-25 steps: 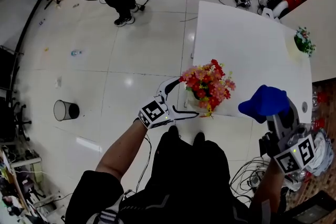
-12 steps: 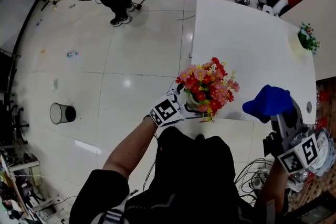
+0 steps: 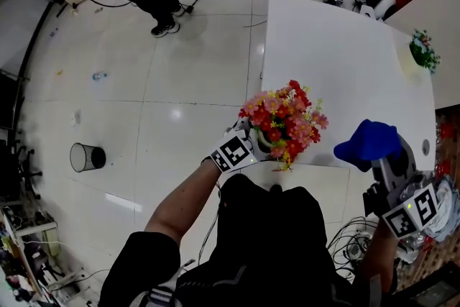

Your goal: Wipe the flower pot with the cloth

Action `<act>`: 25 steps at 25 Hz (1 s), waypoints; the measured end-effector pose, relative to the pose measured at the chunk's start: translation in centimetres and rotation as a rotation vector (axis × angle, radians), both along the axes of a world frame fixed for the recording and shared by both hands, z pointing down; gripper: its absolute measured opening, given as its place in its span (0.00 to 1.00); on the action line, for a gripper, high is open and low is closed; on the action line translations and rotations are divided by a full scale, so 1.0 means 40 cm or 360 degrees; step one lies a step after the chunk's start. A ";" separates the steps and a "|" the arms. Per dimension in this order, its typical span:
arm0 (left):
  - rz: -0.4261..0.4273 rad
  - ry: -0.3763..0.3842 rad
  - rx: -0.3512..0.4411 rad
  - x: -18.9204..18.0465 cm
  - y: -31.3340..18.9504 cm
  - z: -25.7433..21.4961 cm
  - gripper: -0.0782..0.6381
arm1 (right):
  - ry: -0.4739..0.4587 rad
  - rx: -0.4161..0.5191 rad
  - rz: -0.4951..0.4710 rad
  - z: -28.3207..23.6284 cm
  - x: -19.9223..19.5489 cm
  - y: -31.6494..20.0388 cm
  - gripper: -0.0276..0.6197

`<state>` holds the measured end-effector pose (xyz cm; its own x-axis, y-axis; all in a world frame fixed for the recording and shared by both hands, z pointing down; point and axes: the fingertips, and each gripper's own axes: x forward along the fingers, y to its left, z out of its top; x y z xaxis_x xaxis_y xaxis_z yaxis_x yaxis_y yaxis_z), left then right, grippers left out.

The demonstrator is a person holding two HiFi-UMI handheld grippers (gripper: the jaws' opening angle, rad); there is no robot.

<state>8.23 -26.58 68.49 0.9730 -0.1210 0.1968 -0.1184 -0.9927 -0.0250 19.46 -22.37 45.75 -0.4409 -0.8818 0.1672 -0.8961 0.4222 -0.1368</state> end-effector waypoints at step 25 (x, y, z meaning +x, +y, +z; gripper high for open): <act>-0.0386 0.0238 -0.0149 -0.121 -0.007 -0.501 0.91 | -0.0193 0.0123 -0.0181 -0.270 -0.022 0.021 0.19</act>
<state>3.38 -26.85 48.47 0.9368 -0.3418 0.0746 -0.3481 -0.9320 0.1006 18.56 -21.54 34.96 -0.5515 -0.8332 0.0405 -0.8209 0.5334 -0.2043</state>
